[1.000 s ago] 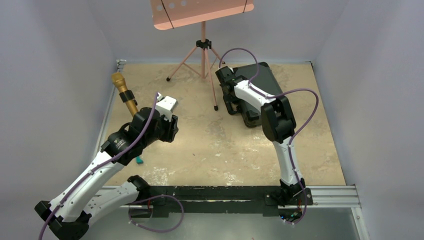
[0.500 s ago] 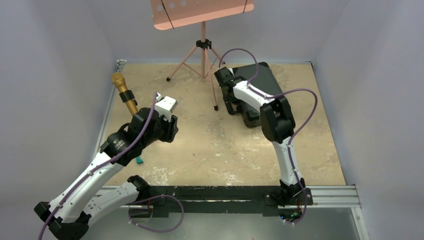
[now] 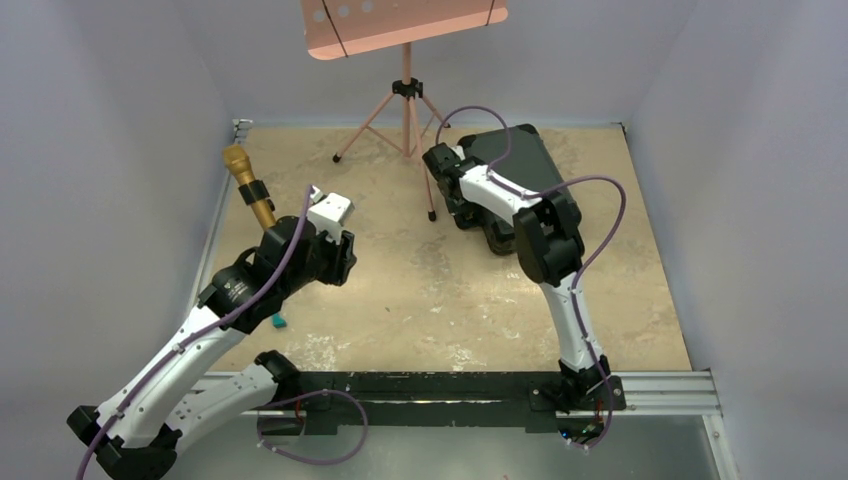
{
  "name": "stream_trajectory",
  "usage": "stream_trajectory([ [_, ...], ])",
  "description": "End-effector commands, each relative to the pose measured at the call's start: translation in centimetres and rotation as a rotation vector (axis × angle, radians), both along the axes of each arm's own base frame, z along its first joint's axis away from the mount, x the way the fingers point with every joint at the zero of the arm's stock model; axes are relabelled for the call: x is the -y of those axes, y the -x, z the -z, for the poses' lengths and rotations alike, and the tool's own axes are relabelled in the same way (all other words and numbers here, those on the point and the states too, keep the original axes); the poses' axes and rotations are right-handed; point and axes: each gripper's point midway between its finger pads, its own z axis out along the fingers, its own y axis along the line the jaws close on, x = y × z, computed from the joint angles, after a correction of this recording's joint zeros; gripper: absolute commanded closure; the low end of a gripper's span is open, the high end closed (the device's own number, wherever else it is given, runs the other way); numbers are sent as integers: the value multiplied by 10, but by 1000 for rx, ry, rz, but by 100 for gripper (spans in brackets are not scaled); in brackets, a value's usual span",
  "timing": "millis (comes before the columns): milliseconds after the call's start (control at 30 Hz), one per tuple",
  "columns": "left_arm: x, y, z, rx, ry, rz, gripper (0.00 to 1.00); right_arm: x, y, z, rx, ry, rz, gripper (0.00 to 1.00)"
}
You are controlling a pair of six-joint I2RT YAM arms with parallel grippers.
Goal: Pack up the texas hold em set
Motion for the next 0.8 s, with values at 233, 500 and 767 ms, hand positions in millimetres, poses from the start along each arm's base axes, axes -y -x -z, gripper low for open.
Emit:
stream_trajectory([
  [233, 0, 0, -7, 34, 39, -1, 51, 65, 22, 38, -145, 242, 95, 100],
  [500, 0, 1, -9, 41, 41, -1, 51, 26, 8, -2, -60, -5, 22, 100],
  [767, -1, 1, -9, 45, 42, -4, 51, -2, -4, -54, 1, -152, -44, 100],
])
